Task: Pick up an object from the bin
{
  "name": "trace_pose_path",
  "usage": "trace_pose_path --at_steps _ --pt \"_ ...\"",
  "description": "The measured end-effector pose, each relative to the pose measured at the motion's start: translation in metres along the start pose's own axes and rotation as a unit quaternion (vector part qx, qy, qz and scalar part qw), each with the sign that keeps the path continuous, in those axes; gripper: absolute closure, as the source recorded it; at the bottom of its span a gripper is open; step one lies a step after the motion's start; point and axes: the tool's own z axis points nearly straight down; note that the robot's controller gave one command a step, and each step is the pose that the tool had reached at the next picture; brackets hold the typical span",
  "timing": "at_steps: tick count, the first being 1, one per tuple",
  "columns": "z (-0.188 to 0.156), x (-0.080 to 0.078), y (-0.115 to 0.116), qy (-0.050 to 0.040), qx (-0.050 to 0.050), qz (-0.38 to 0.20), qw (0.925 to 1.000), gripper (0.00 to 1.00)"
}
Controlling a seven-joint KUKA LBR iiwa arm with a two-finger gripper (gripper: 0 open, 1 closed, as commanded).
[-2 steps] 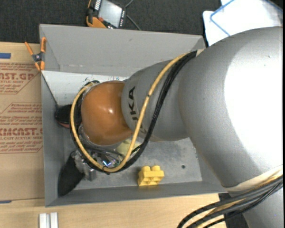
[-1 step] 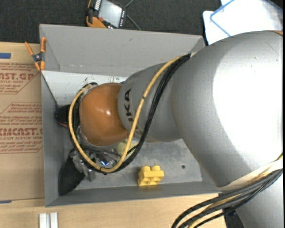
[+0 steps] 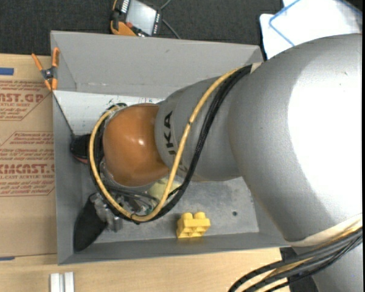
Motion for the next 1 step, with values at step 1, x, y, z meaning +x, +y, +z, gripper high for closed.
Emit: trace_pose_path --at_steps 1 --pt "-0.1362 -0.0113 0.0025 -0.0016 0.001 -0.02 0.9998 1.0"
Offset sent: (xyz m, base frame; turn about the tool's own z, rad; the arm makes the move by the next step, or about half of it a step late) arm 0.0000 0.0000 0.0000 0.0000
